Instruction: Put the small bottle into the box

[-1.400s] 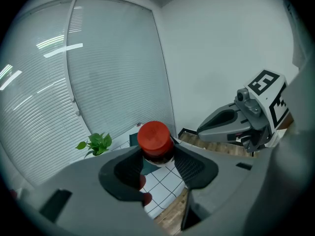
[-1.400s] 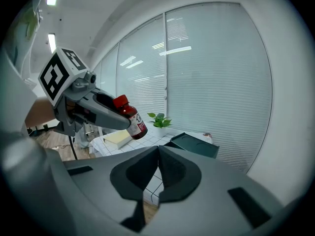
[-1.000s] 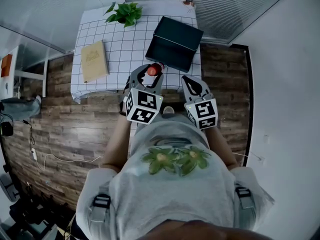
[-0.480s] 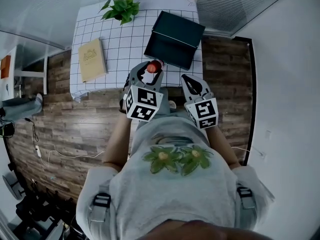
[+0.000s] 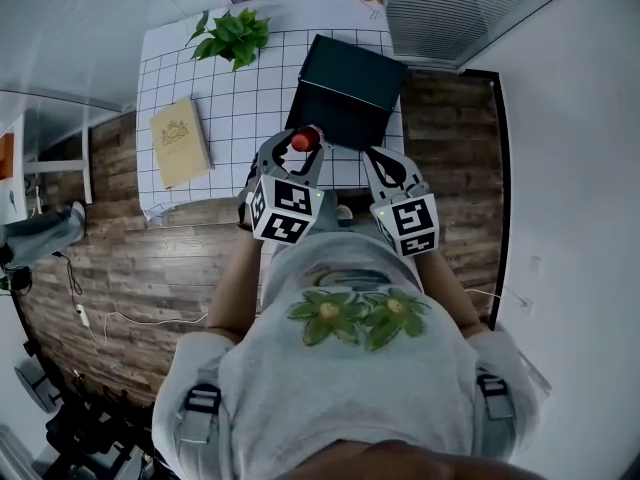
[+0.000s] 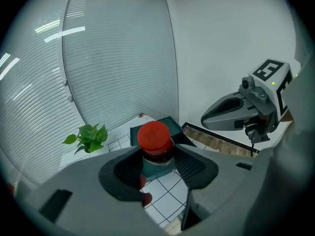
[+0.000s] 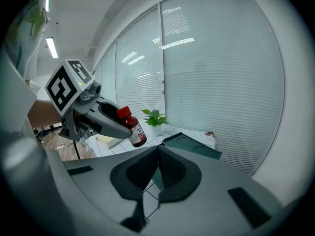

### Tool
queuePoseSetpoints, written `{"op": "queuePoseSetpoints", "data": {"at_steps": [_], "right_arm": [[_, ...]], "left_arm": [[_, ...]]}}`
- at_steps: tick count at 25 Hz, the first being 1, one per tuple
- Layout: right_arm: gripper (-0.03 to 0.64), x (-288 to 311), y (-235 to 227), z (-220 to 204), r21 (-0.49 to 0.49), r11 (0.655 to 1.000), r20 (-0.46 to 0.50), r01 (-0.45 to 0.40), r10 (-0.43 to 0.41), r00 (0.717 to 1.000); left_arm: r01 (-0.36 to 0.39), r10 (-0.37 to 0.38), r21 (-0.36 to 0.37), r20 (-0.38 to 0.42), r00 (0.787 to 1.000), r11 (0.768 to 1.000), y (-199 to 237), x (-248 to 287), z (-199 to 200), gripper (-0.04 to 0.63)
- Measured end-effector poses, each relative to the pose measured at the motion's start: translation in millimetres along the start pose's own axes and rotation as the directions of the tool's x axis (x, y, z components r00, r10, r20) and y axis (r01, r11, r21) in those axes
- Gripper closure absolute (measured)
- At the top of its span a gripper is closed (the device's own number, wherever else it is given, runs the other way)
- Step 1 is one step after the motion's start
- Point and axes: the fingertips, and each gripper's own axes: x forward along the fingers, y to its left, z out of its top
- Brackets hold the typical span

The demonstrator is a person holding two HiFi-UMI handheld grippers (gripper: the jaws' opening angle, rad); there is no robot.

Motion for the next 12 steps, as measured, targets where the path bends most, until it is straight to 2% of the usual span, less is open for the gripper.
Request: {"op": "queuePoseSetpoints", "data": {"at_steps": [12], "right_arm": [[0.609, 22, -28, 14, 0.015, 0.998, -0.02, 0.053, -0.053, 0.998]], "left_arm": [[0.053, -0.051, 0.037, -0.043, 0.998, 0.998, 17, 33, 1, 0.403]]}}
